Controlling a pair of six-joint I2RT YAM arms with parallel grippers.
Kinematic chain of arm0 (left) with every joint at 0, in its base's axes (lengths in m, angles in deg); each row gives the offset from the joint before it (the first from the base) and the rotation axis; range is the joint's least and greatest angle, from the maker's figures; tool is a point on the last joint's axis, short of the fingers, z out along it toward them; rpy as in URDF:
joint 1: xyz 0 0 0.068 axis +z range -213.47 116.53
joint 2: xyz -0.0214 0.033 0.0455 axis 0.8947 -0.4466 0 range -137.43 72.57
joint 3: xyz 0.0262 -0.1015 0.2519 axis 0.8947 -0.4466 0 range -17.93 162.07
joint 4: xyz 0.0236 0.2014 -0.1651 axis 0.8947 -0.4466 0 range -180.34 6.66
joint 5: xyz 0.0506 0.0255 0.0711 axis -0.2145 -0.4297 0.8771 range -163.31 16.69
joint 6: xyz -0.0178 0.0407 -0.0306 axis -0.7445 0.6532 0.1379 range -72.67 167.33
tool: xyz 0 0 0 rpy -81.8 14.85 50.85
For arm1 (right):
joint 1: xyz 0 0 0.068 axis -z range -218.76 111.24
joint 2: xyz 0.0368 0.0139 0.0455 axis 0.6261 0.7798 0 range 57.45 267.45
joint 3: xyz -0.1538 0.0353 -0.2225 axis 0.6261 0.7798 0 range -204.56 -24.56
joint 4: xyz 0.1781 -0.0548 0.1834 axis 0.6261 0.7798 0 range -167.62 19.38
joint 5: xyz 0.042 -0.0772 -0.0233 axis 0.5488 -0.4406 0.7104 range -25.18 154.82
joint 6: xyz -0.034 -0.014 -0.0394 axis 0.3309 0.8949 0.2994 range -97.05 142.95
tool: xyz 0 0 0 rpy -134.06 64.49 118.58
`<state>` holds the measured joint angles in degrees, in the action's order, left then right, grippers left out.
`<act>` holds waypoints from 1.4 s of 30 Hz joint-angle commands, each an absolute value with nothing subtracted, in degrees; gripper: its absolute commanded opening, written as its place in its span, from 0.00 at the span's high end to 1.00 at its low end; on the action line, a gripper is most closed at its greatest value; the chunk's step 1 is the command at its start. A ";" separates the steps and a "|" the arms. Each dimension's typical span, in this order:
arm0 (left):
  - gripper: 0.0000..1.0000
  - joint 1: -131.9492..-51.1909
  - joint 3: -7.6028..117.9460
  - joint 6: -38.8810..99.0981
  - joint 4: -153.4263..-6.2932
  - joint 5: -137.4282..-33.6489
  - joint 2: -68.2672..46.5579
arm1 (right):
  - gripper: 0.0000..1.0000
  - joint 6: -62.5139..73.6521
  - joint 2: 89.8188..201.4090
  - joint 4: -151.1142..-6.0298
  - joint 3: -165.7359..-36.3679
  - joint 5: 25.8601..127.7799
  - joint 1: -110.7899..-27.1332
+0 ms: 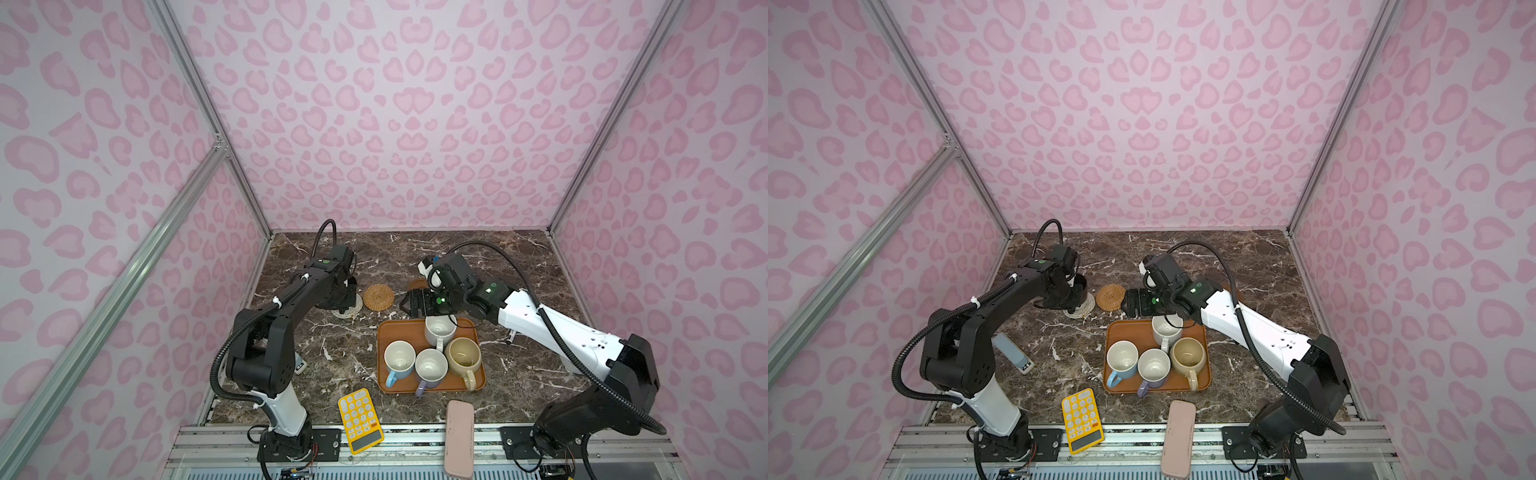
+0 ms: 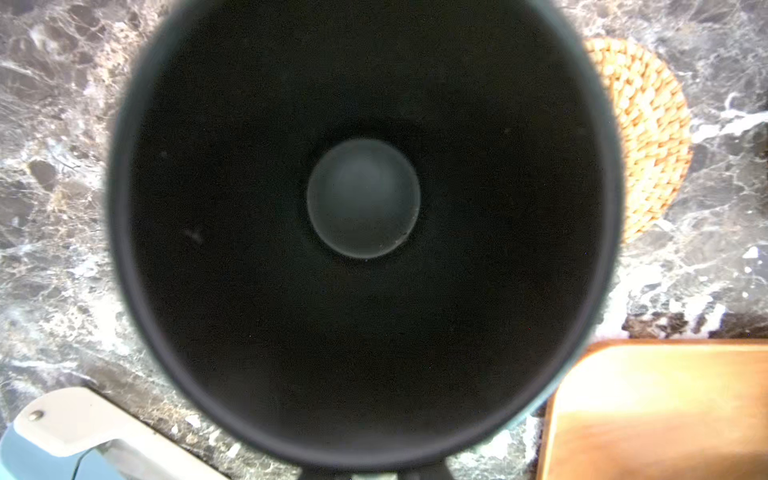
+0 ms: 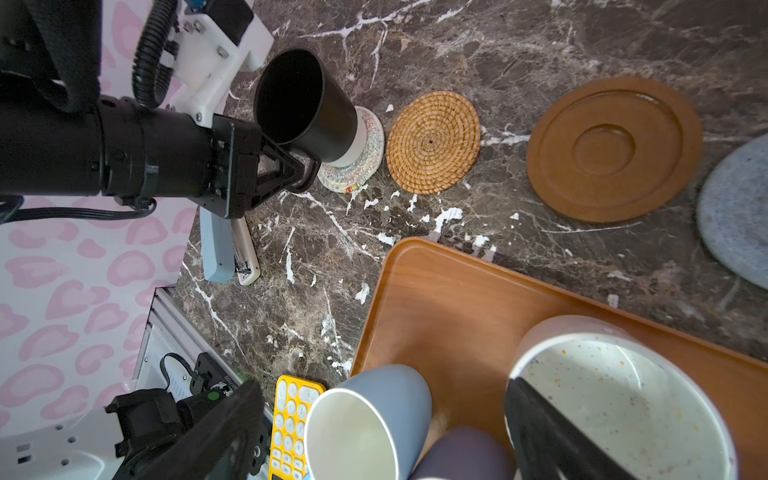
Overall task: Place cups on coasters
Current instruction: Place the cup on the coaster.
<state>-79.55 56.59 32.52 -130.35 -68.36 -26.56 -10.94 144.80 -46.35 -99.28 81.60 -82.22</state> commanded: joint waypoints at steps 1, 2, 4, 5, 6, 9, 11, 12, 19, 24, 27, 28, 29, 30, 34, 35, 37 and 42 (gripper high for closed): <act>0.97 -79.51 56.12 32.75 -129.25 -67.33 -26.54 | 0.08 -10.70 144.63 -46.95 -98.77 81.94 -82.18; 0.97 -79.51 56.16 32.82 -129.53 -67.00 -26.76 | 0.08 -10.71 144.47 -47.02 -98.62 81.88 -82.17; 0.97 -79.54 55.99 33.10 -129.75 -67.13 -26.76 | 0.08 -10.71 144.29 -47.03 -98.36 81.87 -82.09; 0.97 -79.53 55.82 33.15 -129.82 -67.31 -26.58 | 0.08 -10.71 144.12 -47.04 -98.17 81.88 -82.09; 0.97 -79.47 55.72 33.08 -129.84 -67.49 -26.33 | 0.08 -10.63 144.00 -47.04 -98.08 81.89 -82.09; 0.96 -79.55 55.68 32.95 -130.42 -67.21 -26.77 | 0.07 -10.53 143.88 -47.12 -97.95 81.89 -82.00; 0.95 -79.51 55.80 32.60 -130.54 -65.39 -27.71 | 0.07 -10.49 143.79 -47.03 -97.99 81.92 -81.99; 0.95 -79.48 55.63 32.47 -130.46 -64.37 -28.18 | 0.07 -10.40 143.75 -47.03 -98.00 81.99 -81.96; 0.96 -79.47 55.57 31.77 -128.46 -63.45 -28.80 | 0.07 -10.17 142.80 -46.85 -96.95 81.65 -81.55; 0.96 -79.47 56.71 31.91 -129.03 -62.99 -30.16 | 0.08 -10.36 142.67 -47.12 -96.45 81.93 -81.12; 0.95 -79.51 56.12 31.77 -128.86 -64.32 -29.66 | 0.08 -10.26 142.85 -47.13 -96.79 82.12 -81.05; 0.93 -79.52 55.84 31.64 -128.95 -64.43 -29.35 | 0.07 -10.27 142.92 -47.04 -96.97 82.18 -81.05; 0.91 -79.52 55.72 31.61 -129.09 -64.37 -29.08 | 0.07 -10.24 143.09 -46.89 -97.15 82.33 -81.03; 0.87 -79.50 55.71 31.36 -129.37 -63.97 -28.87 | 0.07 -10.25 143.37 -46.62 -97.38 82.88 -80.98; 0.66 -79.47 56.80 30.97 -130.71 -63.89 -28.63 | 0.07 -10.36 144.78 -45.81 -98.39 84.24 -80.86; 0.65 -79.52 57.10 30.98 -130.88 -63.86 -28.67 | 0.07 -10.30 144.88 -45.80 -98.55 84.40 -80.86; 0.54 -79.49 57.80 31.21 -131.45 -64.15 -28.76 | 0.07 -10.40 145.05 -45.72 -98.88 84.51 -80.86; 0.25 -79.55 58.80 31.36 -132.87 -63.30 -27.99 | 0.06 -9.57 144.57 -44.10 -99.66 83.23 -80.90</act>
<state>-79.55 58.05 31.27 -130.72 -63.88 -28.77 -10.43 144.65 -45.74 -99.26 83.93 -80.89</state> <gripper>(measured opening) 0.722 0.938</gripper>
